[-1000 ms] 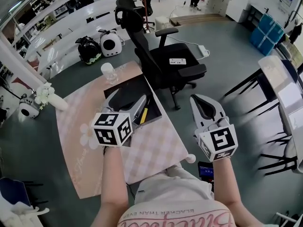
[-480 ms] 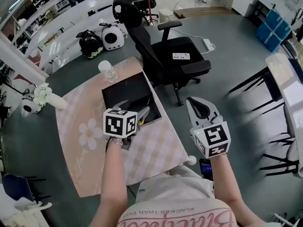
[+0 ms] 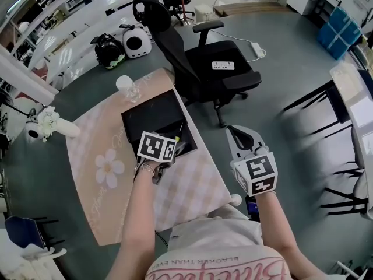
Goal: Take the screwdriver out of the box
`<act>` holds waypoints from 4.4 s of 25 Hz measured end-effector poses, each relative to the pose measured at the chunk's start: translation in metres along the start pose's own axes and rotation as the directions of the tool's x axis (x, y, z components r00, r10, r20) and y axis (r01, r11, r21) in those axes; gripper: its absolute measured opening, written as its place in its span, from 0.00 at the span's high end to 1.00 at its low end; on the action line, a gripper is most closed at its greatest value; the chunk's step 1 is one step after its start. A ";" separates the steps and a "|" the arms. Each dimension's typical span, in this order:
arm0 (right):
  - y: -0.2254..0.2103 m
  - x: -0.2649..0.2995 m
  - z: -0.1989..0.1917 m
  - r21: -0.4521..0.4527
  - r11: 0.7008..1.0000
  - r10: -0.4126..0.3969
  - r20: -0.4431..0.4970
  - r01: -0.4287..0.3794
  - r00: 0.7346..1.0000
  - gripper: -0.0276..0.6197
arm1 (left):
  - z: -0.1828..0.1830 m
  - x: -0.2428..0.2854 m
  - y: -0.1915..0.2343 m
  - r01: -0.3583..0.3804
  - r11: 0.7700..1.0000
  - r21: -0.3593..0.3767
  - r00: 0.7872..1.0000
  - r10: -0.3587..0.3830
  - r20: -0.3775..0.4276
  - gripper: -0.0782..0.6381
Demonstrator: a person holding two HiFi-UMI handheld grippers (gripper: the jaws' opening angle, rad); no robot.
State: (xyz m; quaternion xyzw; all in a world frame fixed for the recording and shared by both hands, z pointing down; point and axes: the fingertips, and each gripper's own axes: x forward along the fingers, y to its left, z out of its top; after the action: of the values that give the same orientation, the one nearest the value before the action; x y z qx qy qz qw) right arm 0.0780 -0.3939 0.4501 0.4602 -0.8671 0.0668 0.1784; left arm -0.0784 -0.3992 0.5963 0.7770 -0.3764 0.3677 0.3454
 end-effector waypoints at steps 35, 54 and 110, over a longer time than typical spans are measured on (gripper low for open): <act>-0.002 0.012 -0.008 0.004 0.999 0.046 -0.031 -0.045 0.998 0.95 | -0.036 0.050 0.021 -0.144 0.987 0.072 0.954 0.158 -0.253 0.78; 0.023 -0.008 0.030 -0.077 0.995 0.067 0.046 -0.063 0.997 0.95 | 0.012 -0.033 -0.004 -0.144 0.988 0.056 0.990 0.143 0.019 0.78; 0.114 -0.081 0.182 -0.247 0.965 0.190 0.421 -0.090 0.887 0.95 | 0.030 -0.387 -0.044 -0.489 0.857 -0.162 0.251 0.316 0.915 0.78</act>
State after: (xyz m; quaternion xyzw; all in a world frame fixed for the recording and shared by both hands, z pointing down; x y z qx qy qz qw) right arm -0.0195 -0.3173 0.2565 0.3766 -0.9179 -0.1230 0.0220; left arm -0.2046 -0.2740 0.2480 0.7466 -0.6585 -0.0248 -0.0917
